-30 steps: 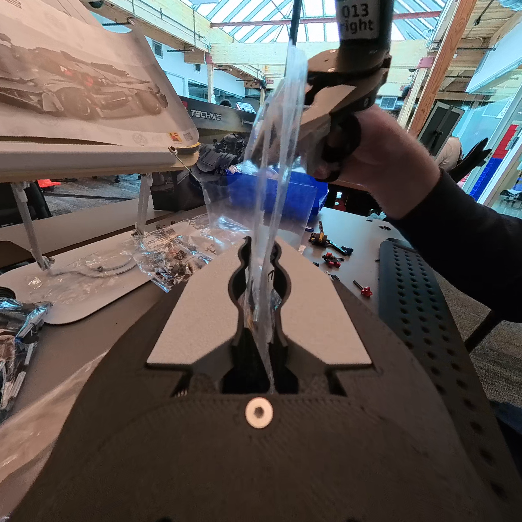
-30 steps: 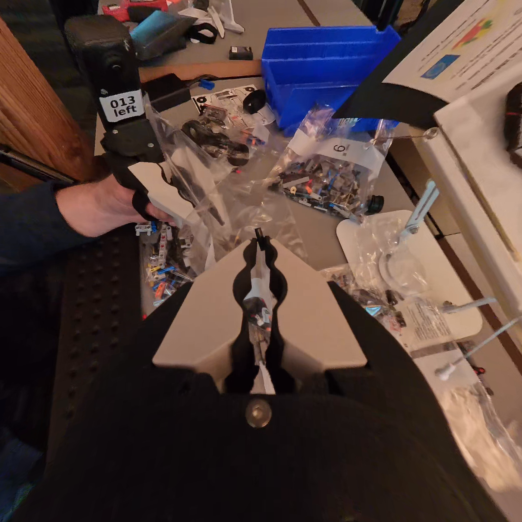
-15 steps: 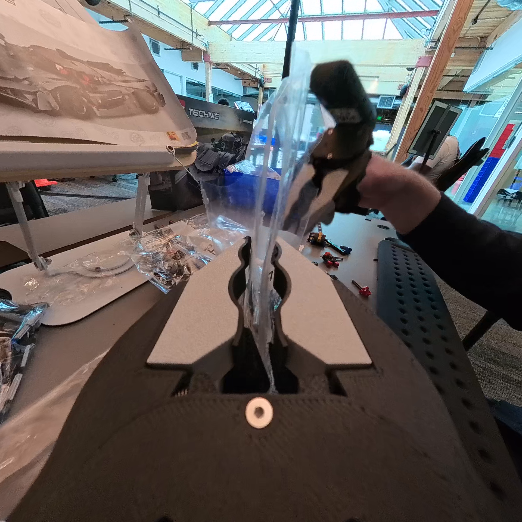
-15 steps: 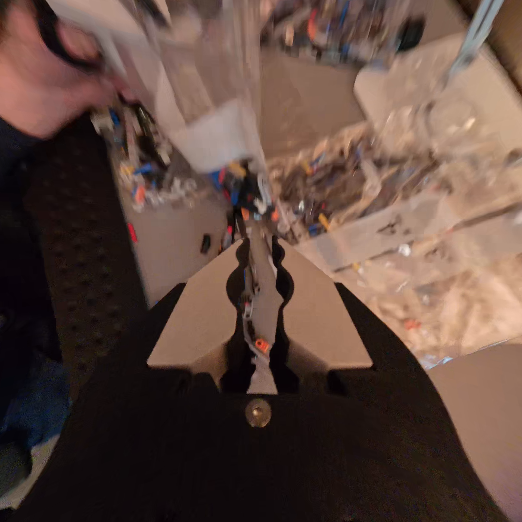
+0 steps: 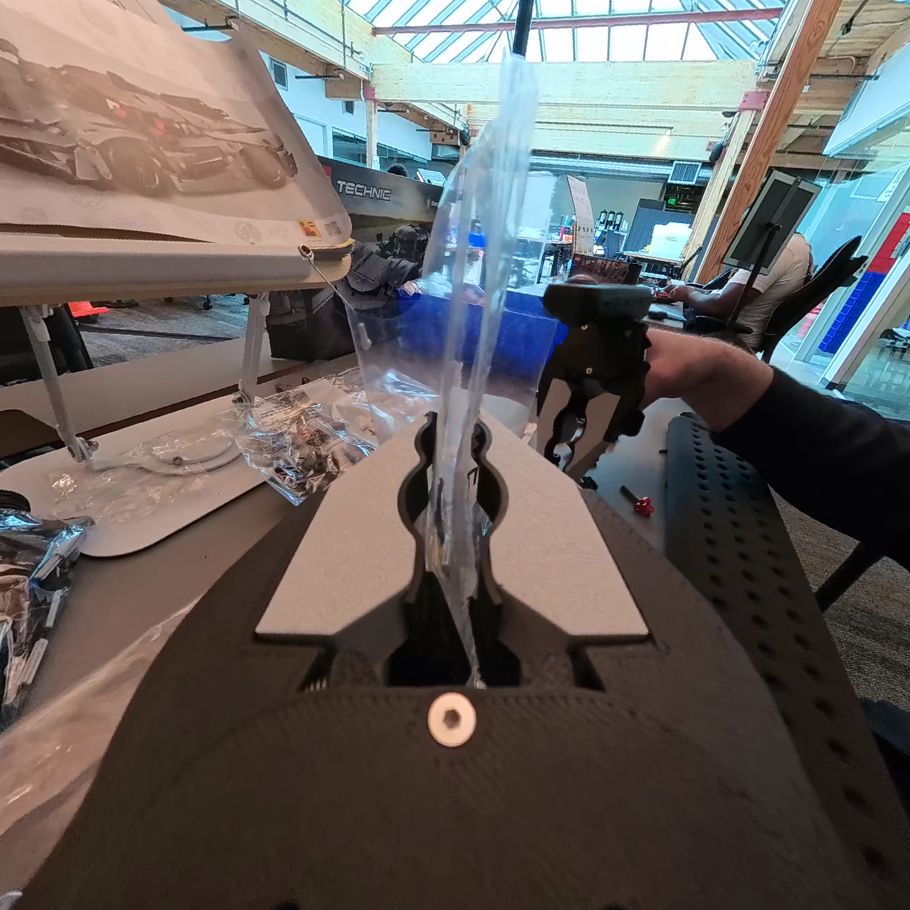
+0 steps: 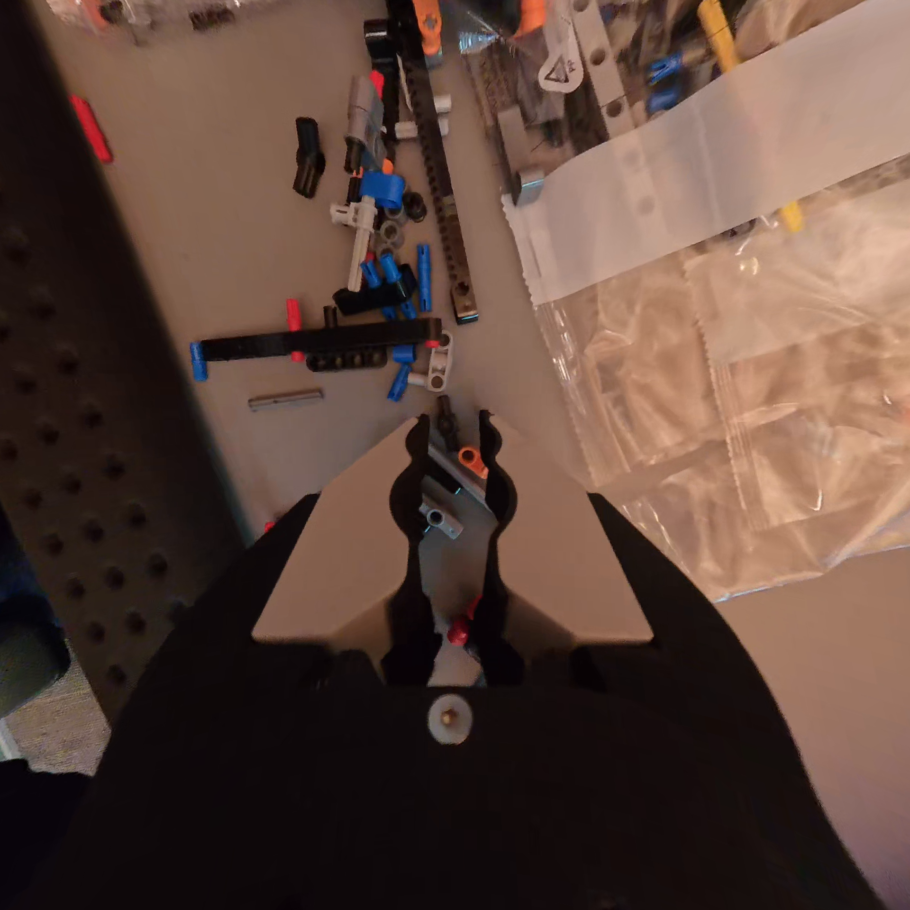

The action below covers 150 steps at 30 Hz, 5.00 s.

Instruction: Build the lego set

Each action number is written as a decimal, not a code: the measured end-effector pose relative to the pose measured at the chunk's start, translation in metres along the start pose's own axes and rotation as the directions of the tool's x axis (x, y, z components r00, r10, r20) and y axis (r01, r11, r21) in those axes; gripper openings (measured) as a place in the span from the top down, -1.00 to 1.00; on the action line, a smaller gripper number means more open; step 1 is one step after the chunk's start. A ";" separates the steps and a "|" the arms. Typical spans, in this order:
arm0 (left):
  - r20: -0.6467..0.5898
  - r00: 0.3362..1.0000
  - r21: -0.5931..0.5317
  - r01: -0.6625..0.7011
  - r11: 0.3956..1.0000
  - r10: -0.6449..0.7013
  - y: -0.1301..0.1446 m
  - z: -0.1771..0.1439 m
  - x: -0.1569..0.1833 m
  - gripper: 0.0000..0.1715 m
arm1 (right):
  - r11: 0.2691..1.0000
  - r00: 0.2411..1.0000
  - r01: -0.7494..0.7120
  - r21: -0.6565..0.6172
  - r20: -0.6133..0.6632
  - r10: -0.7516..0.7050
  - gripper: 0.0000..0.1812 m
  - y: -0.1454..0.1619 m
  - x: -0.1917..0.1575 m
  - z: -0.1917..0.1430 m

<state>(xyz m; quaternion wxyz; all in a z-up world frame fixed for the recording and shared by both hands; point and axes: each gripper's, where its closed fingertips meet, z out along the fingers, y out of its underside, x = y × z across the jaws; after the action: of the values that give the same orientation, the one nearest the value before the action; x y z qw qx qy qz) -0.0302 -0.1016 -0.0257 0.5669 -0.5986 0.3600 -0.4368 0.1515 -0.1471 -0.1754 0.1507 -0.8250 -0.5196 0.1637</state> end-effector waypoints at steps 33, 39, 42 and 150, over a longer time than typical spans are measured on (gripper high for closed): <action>0.001 1.000 0.003 0.001 1.000 -0.001 0.000 -0.002 -0.001 0.86 | 0.802 0.963 0.230 0.551 -0.245 -0.108 0.94 -0.219 -0.012 -0.123; -0.010 1.000 0.000 -0.005 1.000 0.005 0.000 -0.001 0.002 0.86 | 0.823 0.976 0.201 0.532 -0.180 -0.122 0.79 -0.232 -0.016 -0.096; -0.016 1.000 -0.005 -0.008 1.000 0.007 0.000 0.000 0.004 0.86 | 0.807 0.975 0.192 0.558 -0.200 -0.094 0.82 -0.220 -0.012 -0.104; 0.008 1.000 -0.075 -0.024 0.997 0.025 0.014 0.006 0.000 0.85 | 0.982 0.995 0.047 0.184 -0.090 -0.031 0.73 -0.077 -0.025 -0.005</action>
<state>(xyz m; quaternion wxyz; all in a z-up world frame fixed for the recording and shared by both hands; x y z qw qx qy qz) -0.0240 -0.1011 -0.0394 0.5509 -0.6169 0.3809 -0.4133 0.0812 -0.1383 -0.1356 0.2527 -0.8033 -0.5111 0.1723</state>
